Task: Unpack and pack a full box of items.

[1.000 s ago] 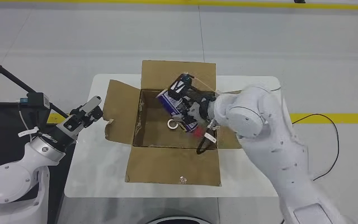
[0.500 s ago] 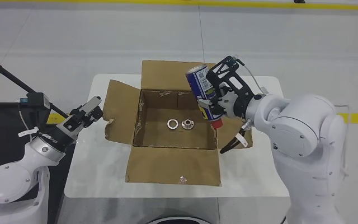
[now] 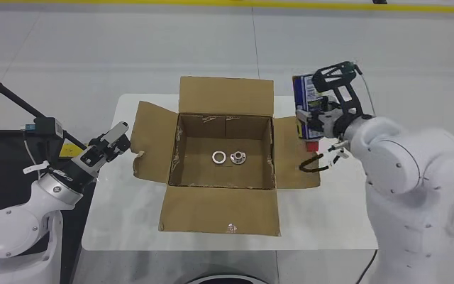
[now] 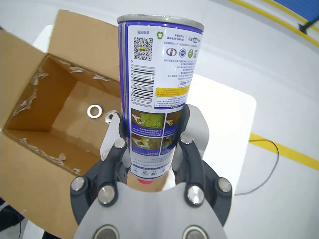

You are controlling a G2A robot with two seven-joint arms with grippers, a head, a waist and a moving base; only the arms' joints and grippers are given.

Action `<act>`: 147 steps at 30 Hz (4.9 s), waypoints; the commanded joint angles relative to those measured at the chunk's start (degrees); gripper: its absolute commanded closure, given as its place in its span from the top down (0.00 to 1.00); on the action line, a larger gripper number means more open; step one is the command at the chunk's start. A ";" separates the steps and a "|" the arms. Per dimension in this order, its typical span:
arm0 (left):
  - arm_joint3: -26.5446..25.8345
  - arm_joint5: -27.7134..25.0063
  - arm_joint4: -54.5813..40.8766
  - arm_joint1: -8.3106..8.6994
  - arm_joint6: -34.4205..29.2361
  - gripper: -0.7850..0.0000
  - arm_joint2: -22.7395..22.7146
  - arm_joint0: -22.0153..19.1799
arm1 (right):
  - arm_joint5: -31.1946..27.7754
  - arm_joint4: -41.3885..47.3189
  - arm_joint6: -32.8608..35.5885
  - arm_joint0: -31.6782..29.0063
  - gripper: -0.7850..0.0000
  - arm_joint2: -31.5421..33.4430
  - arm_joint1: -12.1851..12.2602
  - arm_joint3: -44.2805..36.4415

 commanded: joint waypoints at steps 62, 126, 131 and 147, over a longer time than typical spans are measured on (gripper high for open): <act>0.00 0.00 0.00 0.00 0.00 1.00 0.00 0.00 | -3.74 -1.30 -0.18 2.35 0.52 1.09 3.36 45.75; 0.00 0.00 0.00 0.00 0.00 1.00 0.00 0.00 | -3.05 0.99 3.25 10.40 1.00 -3.16 4.59 30.57; 0.00 0.00 0.00 0.00 0.00 1.00 0.00 0.00 | -2.99 8.83 2.06 12.33 1.00 -6.28 3.72 24.66; 0.00 0.00 0.00 0.00 0.00 1.00 0.00 0.00 | 1.37 13.24 -4.37 16.77 1.00 -15.99 1.71 17.55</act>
